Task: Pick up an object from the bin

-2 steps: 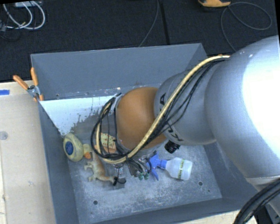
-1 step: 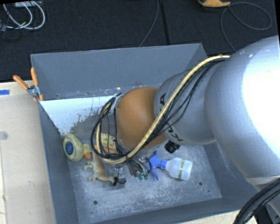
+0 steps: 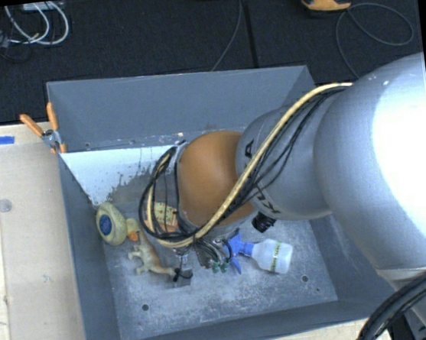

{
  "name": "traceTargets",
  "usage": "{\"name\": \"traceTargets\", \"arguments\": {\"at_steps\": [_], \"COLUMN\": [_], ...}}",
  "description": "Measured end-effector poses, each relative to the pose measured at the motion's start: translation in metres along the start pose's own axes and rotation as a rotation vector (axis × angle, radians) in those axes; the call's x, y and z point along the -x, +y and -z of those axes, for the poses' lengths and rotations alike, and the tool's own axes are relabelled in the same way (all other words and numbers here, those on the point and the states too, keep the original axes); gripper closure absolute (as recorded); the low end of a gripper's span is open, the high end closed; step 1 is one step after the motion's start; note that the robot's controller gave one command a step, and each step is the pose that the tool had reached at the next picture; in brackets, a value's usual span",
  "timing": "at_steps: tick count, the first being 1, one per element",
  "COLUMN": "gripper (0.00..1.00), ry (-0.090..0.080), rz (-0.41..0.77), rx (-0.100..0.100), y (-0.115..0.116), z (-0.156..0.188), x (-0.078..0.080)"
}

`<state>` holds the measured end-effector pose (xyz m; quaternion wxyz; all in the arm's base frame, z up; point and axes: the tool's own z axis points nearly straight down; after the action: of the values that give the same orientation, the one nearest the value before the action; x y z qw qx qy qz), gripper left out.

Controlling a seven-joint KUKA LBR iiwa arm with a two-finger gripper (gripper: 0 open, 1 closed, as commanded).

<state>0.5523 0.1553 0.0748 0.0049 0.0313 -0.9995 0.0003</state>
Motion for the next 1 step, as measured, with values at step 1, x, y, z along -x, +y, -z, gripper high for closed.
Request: {"name": "traceTargets", "arguments": {"at_steps": [1], "gripper": [1.00], "ry": [0.002], "rz": [-0.001], "rx": [-0.001], "y": [-0.0005], "z": [0.0149], "x": [-0.0008]}}
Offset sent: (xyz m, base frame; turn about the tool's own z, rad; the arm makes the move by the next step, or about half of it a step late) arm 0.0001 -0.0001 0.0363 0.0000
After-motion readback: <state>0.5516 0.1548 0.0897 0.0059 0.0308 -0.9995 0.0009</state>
